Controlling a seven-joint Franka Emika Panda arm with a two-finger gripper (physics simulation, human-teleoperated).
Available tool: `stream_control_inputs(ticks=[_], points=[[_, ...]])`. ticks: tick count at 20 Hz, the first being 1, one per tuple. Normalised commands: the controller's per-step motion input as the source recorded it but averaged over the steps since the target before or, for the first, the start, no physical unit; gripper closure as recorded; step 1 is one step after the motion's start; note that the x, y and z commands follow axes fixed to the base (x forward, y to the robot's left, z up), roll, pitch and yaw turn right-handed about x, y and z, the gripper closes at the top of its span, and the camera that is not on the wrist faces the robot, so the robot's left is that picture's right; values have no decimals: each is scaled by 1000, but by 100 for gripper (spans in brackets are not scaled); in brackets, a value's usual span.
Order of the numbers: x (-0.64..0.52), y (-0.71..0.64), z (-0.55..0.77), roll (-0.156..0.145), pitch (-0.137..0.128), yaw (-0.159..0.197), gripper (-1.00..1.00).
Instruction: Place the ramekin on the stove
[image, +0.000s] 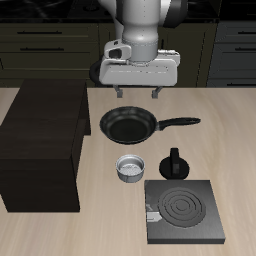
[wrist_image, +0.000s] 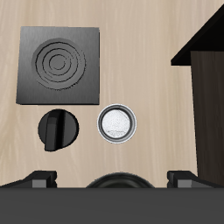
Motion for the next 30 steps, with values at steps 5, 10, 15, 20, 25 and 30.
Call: stream_control_inputs(ticks=[5,10,15,20,25,30], points=[[15,84,-240,11,1,-19,-100],[78,55,-268,3,-1,-7,-100],[112,30,-265,-7,19,-5,-100],[95,-4,-227,-2,18,-2,-100],[70,-2,-259,-14,24,-15,-100],[6,23,-162,13,-2,-6,-100]])
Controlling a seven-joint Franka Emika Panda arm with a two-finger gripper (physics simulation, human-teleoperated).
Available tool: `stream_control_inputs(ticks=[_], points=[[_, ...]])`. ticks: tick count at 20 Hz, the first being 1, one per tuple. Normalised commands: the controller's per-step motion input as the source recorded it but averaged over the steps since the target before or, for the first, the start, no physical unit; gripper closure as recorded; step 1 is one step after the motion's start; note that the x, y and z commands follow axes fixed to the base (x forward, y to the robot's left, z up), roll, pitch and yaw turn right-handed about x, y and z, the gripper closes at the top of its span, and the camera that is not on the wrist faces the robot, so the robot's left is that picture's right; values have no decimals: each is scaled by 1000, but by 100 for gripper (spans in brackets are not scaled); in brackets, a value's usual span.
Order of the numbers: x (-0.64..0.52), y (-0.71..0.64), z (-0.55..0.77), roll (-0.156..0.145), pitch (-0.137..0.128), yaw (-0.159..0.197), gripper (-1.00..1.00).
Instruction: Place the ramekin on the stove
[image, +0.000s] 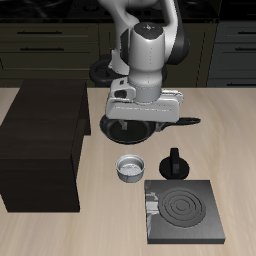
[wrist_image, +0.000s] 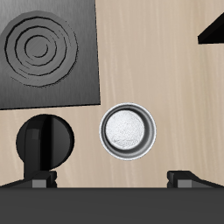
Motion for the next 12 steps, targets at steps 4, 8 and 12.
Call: stream_control_inputs(ticks=[4,8,12], points=[[17,-49,-196,-14,14,-6,-100],[34,22,-224,1,19,8,-100],[-15,69,-132,12,8,1,-100]])
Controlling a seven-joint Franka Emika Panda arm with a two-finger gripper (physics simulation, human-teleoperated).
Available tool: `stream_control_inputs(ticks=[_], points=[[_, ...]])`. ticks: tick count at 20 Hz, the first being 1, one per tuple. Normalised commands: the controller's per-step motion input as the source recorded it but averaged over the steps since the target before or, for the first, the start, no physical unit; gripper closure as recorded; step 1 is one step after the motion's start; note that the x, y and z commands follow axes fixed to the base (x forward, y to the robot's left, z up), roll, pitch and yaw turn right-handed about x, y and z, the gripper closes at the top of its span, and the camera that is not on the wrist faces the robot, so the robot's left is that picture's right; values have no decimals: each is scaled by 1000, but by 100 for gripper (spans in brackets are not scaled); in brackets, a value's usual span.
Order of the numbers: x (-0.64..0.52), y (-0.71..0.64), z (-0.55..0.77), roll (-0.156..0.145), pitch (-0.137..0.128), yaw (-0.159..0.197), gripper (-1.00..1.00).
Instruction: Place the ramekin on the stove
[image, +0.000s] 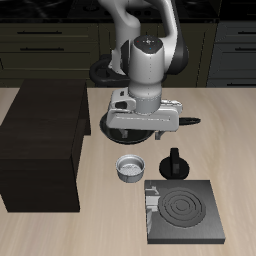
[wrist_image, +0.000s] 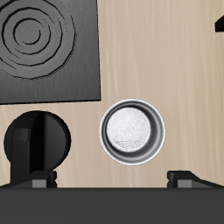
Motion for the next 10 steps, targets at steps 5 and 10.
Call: stream_control_inputs(ticks=[5,10], points=[[19,139,-208,13,22,6,-100],[14,31,-183,8,18,-10,-100]])
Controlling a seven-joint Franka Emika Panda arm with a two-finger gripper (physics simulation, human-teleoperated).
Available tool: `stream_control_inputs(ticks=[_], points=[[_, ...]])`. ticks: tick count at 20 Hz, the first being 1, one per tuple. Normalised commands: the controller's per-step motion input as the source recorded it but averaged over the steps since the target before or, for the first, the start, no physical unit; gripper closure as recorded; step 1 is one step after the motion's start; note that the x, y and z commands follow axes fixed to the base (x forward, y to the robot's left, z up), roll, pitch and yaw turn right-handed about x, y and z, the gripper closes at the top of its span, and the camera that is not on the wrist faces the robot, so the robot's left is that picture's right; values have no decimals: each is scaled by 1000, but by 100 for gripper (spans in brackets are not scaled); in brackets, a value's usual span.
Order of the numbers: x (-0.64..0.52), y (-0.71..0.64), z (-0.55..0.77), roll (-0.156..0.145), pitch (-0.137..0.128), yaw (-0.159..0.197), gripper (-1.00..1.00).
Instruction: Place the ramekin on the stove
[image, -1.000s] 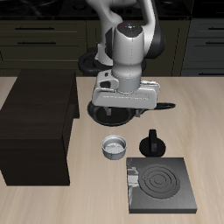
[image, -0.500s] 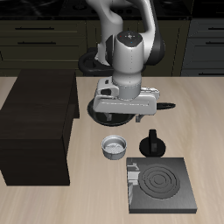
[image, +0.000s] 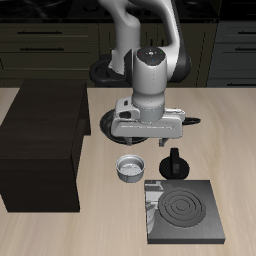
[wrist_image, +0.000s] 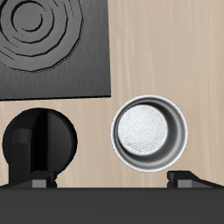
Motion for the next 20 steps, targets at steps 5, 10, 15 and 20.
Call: stream_control_inputs(ticks=[5,10,15,20], points=[[47,-7,-144,2,17,-10,-100],[63,-56,-153,-7,22,-9,-100],[71,-32,-115,-12,13,-2,-100],[107,-5,-147,-9,22,1,-100]])
